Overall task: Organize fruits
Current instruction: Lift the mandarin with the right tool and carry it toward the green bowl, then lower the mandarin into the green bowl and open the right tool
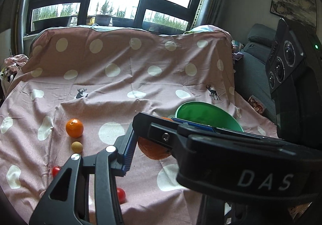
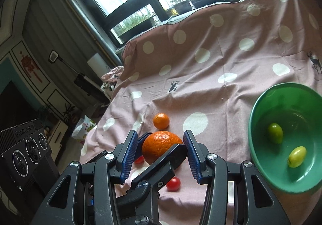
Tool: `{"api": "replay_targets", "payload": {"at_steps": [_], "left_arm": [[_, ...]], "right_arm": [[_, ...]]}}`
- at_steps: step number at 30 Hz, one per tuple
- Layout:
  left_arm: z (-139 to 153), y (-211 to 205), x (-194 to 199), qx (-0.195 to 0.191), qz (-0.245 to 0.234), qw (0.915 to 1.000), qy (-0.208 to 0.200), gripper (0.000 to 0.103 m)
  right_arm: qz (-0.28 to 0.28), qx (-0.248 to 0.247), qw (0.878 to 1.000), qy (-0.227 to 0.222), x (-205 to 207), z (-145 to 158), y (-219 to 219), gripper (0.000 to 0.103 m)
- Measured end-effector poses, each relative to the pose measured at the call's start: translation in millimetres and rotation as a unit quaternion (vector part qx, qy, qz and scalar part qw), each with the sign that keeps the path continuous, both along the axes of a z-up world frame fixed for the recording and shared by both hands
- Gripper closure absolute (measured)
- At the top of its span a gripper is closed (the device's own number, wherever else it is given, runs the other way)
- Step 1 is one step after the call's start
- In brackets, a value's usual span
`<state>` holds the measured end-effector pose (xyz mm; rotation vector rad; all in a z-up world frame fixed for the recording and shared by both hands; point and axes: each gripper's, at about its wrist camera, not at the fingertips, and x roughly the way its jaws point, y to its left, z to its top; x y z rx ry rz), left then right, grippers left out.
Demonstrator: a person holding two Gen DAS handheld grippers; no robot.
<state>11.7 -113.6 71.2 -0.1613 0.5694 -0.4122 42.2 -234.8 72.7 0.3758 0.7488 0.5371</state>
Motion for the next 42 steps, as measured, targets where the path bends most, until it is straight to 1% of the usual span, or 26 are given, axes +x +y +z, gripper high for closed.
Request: {"api": "replay_targets", "payload": {"at_steps": [9, 13, 19, 30, 42], "left_arm": [[8, -29, 5, -0.001, -0.025, 0.9997, -0.002, 0.061], [11, -43, 7, 0.015, -0.033, 0.9993, -0.001, 0.062], [13, -61, 13, 0.024, -0.047, 0.9986, -0.003, 0.062], [9, -94, 29, 0.017, -0.087, 0.9960, 0.010, 0.062], [1, -125, 40, 0.029, -0.115, 0.9925, 0.028, 0.061]], "right_arm": [[-0.031, 0.010, 0.999, -0.004, -2, 6, -33, 0.052], [-0.044, 0.015, 0.999, -0.003, -2, 6, -46, 0.052], [-0.061, 0.017, 0.998, 0.003, 2, 4, -62, 0.052], [-0.105, 0.021, 0.994, 0.013, 2, -1, -98, 0.052], [-0.141, 0.034, 0.989, 0.040, 7, -13, -129, 0.052]]}}
